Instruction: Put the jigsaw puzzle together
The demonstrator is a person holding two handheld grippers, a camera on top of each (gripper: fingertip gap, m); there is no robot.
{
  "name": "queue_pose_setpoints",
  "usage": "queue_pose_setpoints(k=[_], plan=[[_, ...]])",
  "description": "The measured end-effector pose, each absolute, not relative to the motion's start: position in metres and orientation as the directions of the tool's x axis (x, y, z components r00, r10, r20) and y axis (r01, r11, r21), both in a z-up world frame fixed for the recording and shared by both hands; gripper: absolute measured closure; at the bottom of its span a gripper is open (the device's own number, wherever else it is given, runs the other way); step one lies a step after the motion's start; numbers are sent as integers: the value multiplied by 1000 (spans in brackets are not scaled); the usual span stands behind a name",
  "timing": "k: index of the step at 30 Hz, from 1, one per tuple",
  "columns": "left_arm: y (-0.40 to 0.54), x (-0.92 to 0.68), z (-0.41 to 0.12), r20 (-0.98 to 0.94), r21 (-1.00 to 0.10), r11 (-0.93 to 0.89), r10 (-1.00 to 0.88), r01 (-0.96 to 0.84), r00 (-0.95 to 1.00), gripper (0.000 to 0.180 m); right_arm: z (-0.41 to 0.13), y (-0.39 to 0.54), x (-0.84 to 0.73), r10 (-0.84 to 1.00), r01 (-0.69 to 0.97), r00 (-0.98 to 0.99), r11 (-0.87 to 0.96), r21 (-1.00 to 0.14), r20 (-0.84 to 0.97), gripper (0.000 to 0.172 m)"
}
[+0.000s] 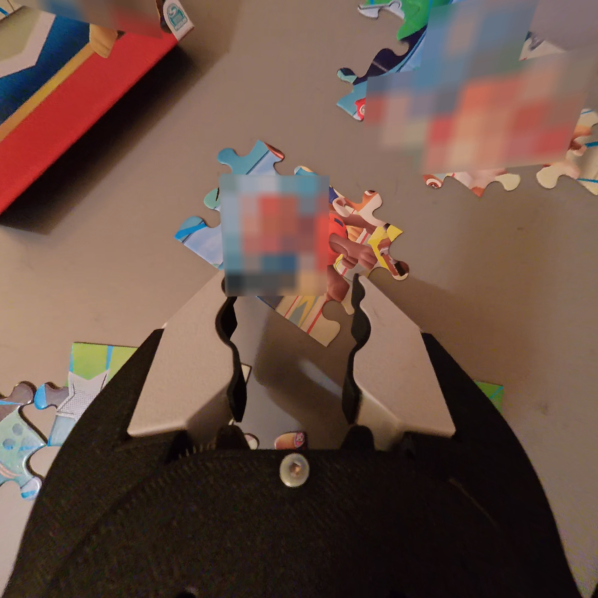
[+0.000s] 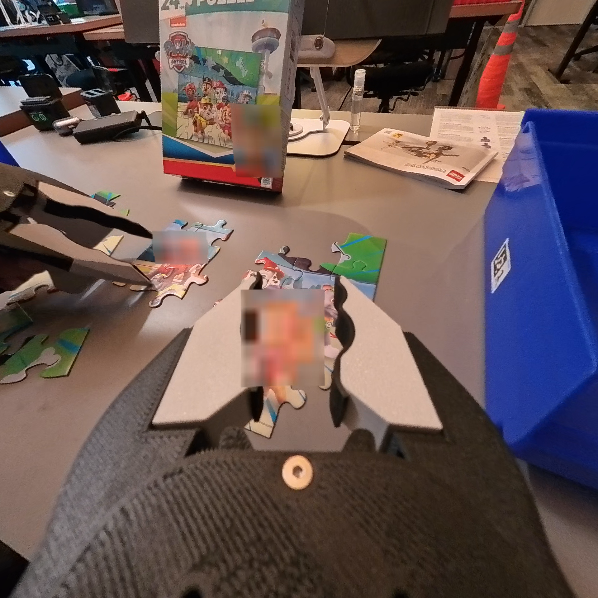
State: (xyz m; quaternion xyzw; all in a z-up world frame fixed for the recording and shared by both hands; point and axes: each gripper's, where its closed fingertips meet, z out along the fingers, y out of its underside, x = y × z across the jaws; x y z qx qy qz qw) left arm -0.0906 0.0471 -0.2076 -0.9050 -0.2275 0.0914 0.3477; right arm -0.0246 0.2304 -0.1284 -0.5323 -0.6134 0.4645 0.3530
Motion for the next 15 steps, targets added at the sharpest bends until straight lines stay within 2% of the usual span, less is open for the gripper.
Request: queue_pose_setpoints(k=[15], plan=[[49, -89, -210, 41, -674, -635, 477, 377, 878, 111, -131, 229, -27, 979, 333, -190, -3, -943, -70, 129]])
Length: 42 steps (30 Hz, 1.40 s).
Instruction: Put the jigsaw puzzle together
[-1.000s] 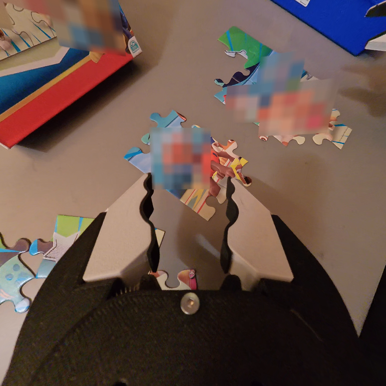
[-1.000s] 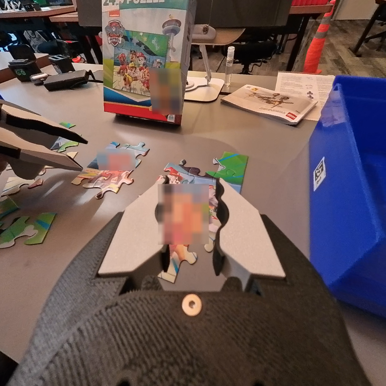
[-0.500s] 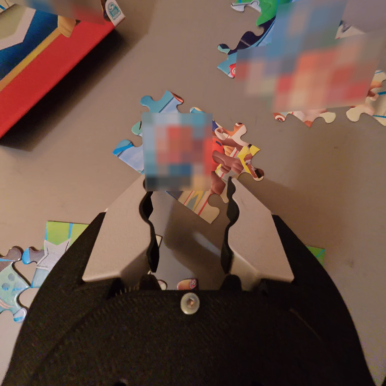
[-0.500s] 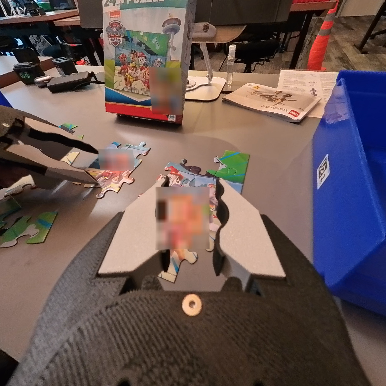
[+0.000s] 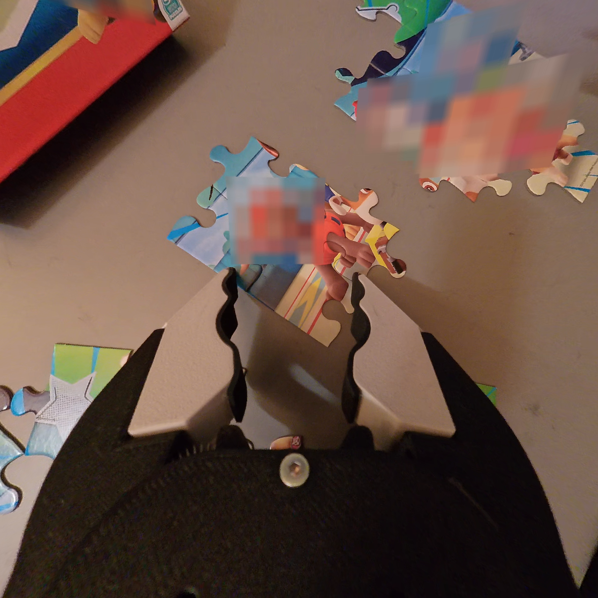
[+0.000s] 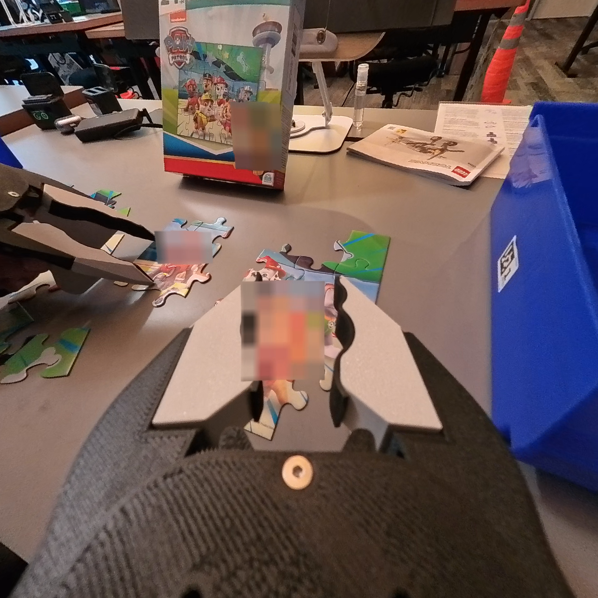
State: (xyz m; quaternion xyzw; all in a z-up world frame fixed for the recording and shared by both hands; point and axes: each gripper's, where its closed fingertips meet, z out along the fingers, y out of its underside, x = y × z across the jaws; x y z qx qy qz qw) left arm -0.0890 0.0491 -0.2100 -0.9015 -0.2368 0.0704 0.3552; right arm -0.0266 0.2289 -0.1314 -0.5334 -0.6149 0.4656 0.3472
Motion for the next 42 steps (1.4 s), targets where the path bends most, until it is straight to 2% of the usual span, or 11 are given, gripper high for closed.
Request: queue_pose_setpoints(k=[42], plan=[[89, -108, -209, 61, -707, -605, 462, 365, 885, 119, -138, 236, -23, 980, 338, -178, -27, -941, -92, 129]])
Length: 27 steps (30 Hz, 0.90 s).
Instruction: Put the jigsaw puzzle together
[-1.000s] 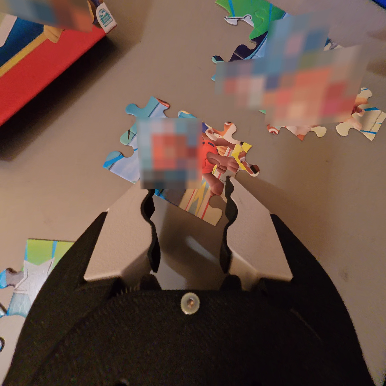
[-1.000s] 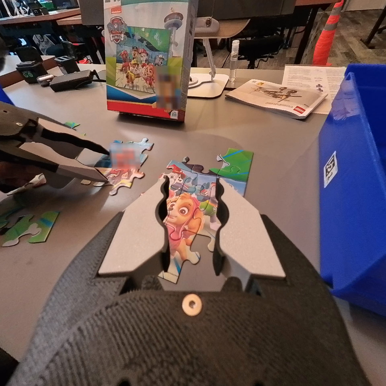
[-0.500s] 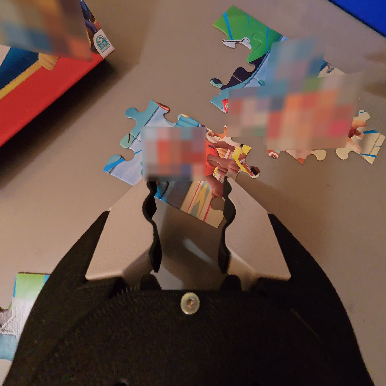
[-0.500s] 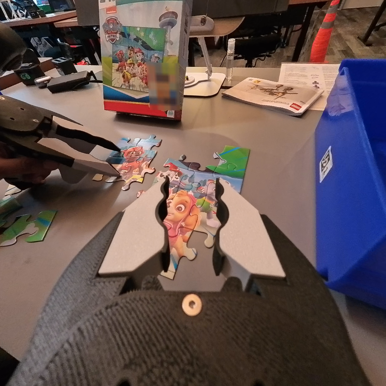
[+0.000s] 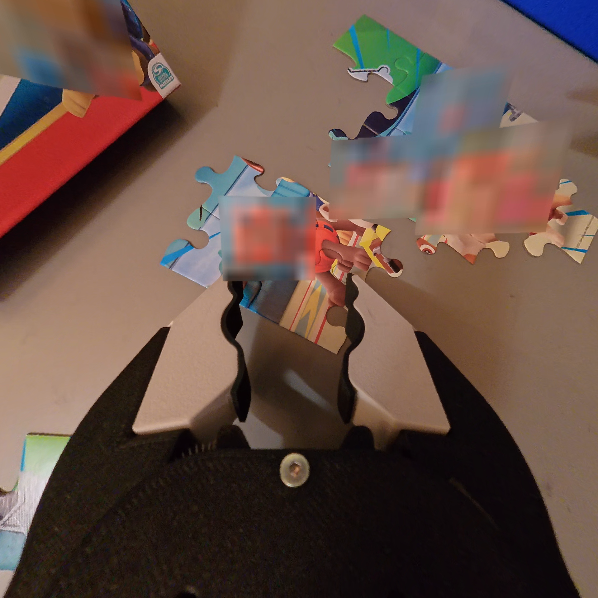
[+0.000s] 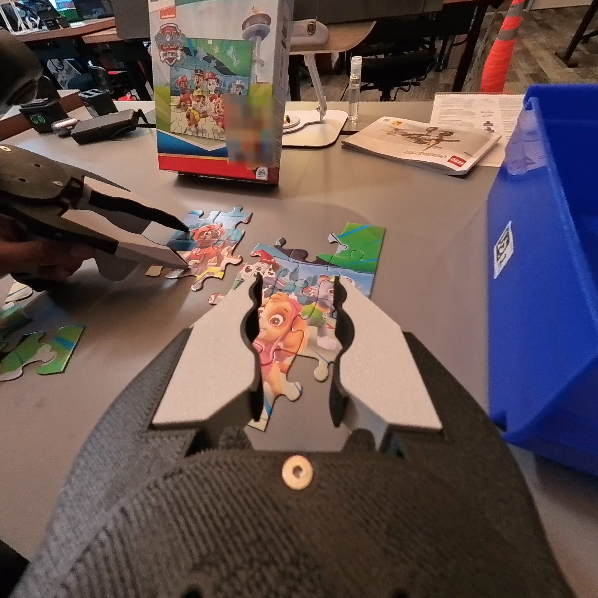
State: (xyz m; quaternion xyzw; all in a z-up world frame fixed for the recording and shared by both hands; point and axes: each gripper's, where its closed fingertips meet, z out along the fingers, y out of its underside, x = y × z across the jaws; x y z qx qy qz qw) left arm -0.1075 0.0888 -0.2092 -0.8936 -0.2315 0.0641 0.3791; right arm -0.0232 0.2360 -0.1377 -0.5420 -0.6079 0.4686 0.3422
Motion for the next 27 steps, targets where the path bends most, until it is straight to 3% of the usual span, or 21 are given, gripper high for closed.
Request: queue_pose_setpoints(k=[27], plan=[[93, -111, -209, 63, -709, -607, 453, 360, 889, 119, -167, 217, -26, 967, 464, -240, 33, -885, -90, 128]])
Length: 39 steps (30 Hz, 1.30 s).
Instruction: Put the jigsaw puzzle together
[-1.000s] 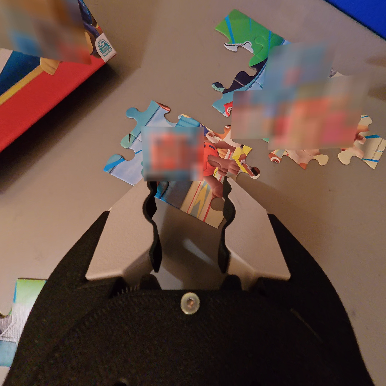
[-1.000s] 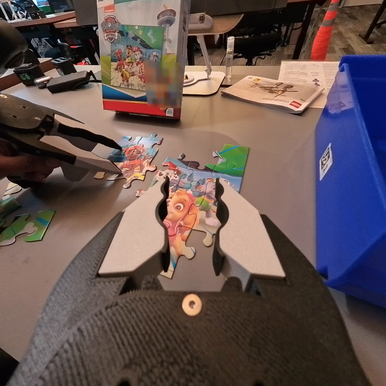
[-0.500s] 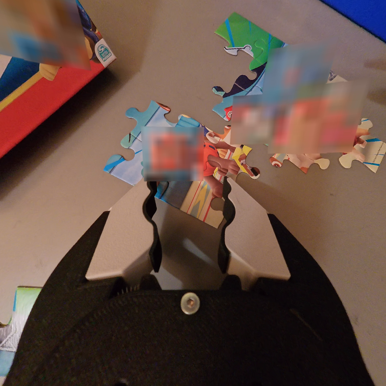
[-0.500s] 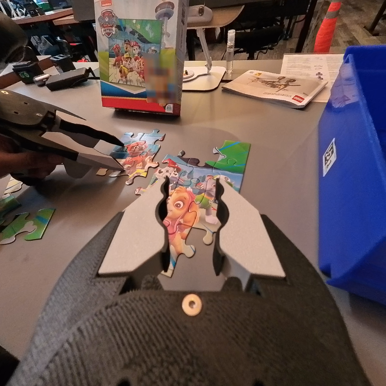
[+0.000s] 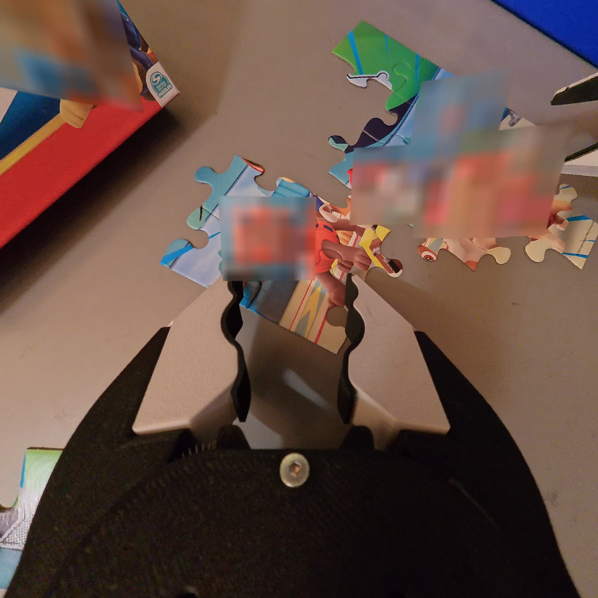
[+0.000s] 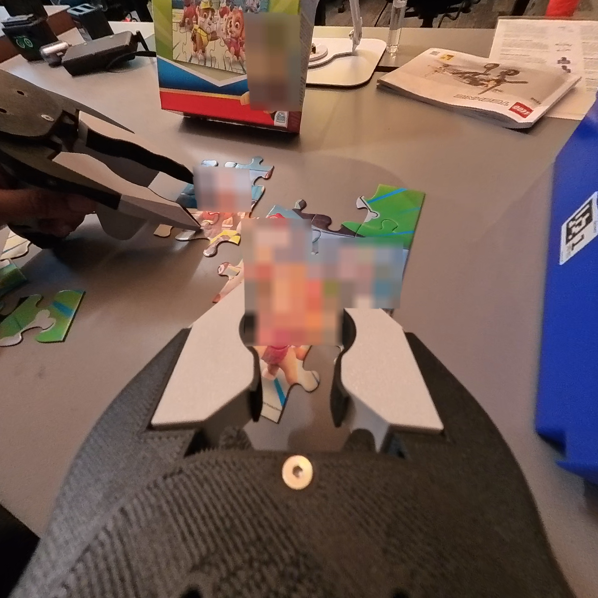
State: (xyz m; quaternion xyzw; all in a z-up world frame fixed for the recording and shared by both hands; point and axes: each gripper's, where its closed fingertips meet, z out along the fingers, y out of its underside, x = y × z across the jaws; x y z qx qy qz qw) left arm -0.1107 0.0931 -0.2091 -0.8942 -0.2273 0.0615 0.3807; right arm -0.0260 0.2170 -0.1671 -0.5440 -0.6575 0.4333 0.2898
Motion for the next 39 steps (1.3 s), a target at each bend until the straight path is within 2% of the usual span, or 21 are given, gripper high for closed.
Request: queue_pose_setpoints(k=[31, 39], plan=[[82, -107, -210, 49, -697, -622, 455, 357, 889, 119, -165, 222, -25, 968, 457, -226, 10, -890, -106, 127], [72, -96, -210, 44, -673, -648, 447, 358, 893, 127, -164, 225, -22, 971, 452, -218, 7, -892, -103, 127]])
